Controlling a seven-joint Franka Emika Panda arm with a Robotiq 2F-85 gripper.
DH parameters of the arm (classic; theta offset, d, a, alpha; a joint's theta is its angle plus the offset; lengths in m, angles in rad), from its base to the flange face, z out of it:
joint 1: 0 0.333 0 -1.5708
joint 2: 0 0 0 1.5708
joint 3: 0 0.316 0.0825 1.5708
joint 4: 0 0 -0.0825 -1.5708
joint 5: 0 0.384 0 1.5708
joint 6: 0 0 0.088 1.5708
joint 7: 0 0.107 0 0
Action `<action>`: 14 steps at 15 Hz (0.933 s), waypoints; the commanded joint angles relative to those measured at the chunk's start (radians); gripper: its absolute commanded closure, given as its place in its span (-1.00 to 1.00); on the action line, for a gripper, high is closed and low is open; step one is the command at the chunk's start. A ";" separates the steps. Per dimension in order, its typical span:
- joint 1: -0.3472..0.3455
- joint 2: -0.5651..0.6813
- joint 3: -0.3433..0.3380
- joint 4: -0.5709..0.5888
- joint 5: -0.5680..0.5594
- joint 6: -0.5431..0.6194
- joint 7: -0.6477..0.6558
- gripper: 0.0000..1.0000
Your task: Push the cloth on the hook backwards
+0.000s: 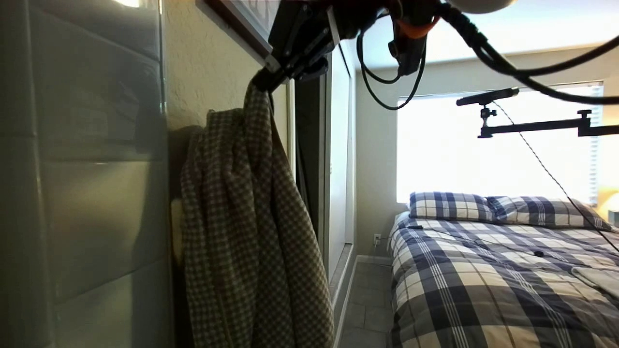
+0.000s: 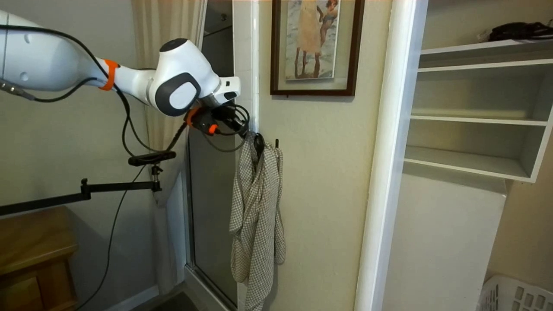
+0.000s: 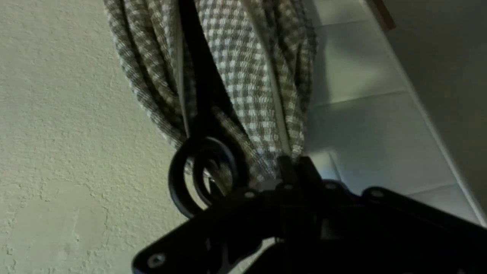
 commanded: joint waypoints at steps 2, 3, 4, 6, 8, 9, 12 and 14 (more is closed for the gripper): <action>-0.004 0.020 0.031 0.097 -0.031 -0.038 0.086 0.96; -0.004 0.032 0.032 0.105 -0.028 -0.032 0.089 0.96; -0.008 0.040 0.035 0.109 -0.040 -0.028 0.098 0.96; -0.010 0.065 0.032 0.111 -0.047 -0.012 0.098 0.96; -0.017 0.086 0.031 0.106 -0.067 -0.001 0.105 0.96; -0.018 0.098 0.030 0.102 -0.067 -0.002 0.107 0.96; -0.014 0.125 0.029 0.091 -0.062 -0.008 0.109 0.96; -0.011 0.140 0.029 0.089 -0.060 -0.017 0.110 0.96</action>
